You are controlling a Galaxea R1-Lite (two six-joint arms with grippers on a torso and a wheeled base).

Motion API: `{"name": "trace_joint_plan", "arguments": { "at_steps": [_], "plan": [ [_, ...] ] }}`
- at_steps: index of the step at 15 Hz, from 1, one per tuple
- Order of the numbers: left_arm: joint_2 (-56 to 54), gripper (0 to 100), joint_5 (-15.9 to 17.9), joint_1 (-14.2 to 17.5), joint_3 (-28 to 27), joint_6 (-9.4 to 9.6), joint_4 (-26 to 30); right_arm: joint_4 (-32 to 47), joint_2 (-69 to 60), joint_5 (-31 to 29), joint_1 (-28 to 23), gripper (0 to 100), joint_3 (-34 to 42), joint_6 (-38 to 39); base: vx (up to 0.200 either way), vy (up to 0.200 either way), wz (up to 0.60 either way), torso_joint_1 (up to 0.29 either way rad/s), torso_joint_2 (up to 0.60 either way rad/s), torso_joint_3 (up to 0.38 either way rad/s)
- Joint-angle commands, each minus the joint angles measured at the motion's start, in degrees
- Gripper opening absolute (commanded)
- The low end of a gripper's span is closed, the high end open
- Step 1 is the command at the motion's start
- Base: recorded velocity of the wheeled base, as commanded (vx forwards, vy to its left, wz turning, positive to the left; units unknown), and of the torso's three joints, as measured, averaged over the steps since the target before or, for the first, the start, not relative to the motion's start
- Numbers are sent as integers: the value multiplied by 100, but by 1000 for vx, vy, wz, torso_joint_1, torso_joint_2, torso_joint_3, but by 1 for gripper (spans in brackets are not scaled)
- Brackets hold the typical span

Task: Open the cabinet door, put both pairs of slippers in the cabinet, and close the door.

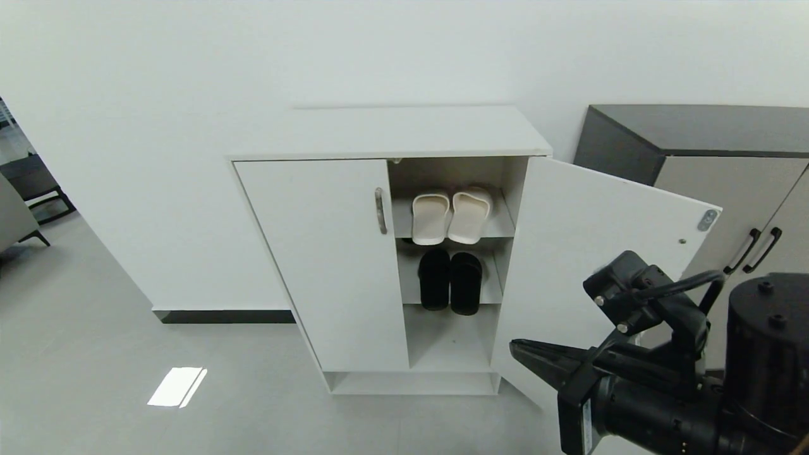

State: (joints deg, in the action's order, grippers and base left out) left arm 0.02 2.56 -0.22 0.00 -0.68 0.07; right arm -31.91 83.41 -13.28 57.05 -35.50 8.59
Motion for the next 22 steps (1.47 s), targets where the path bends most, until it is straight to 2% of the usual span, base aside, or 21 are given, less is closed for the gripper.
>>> {"name": "trace_joint_plan", "arguments": {
  "at_steps": [1,17,22],
  "plan": [
    [6,0,-1,4,0,-2,1,1,35,0,-10,0,17,2,0,0,0,207,-486,-281],
    [6,0,-1,-4,0,-2,1,-25,105,27,-10,0,78,2,0,0,0,246,-538,-291],
    [6,0,-1,4,0,-2,1,-78,114,53,-10,0,113,-16,-120,0,0,41,-57,-38]
  ]
}}
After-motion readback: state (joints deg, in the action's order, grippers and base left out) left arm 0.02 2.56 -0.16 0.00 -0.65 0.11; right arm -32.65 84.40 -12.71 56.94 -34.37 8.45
